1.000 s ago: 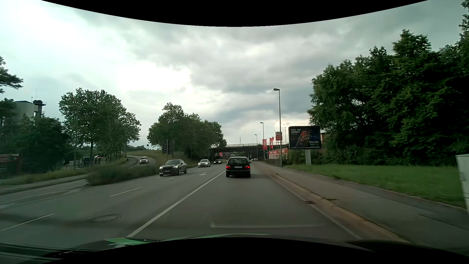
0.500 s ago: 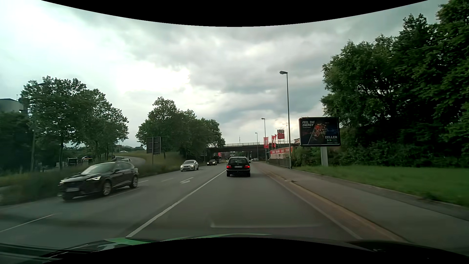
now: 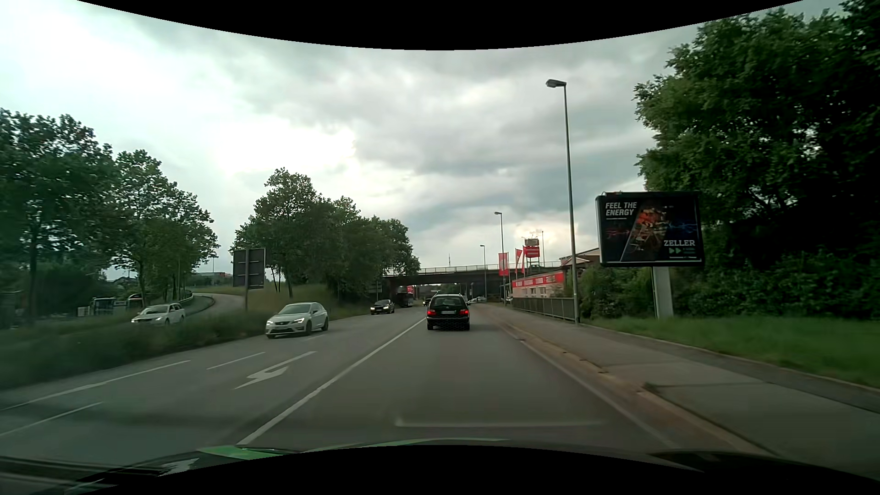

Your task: Follow the waypoints while adhering to traffic rules and regulations

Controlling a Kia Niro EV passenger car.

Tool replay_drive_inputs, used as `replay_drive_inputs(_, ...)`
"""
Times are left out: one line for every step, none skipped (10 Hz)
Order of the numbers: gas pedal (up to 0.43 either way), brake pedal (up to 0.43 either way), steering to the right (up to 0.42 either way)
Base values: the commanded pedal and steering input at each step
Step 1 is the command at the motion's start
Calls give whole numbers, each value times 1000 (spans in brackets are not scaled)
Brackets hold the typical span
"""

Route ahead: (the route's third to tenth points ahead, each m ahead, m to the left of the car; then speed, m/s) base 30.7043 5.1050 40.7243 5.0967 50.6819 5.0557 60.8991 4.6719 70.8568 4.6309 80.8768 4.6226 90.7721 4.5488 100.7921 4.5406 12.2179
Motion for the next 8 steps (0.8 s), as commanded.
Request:
replay_drive_inputs(169,0,-1)
replay_drive_inputs(138,0,-1)
replay_drive_inputs(118,0,-1)
replay_drive_inputs(118,0,-1)
replay_drive_inputs(110,0,-1)
replay_drive_inputs(98,0,-1)
replay_drive_inputs(98,0,-1)
replay_drive_inputs(98,0,-1)
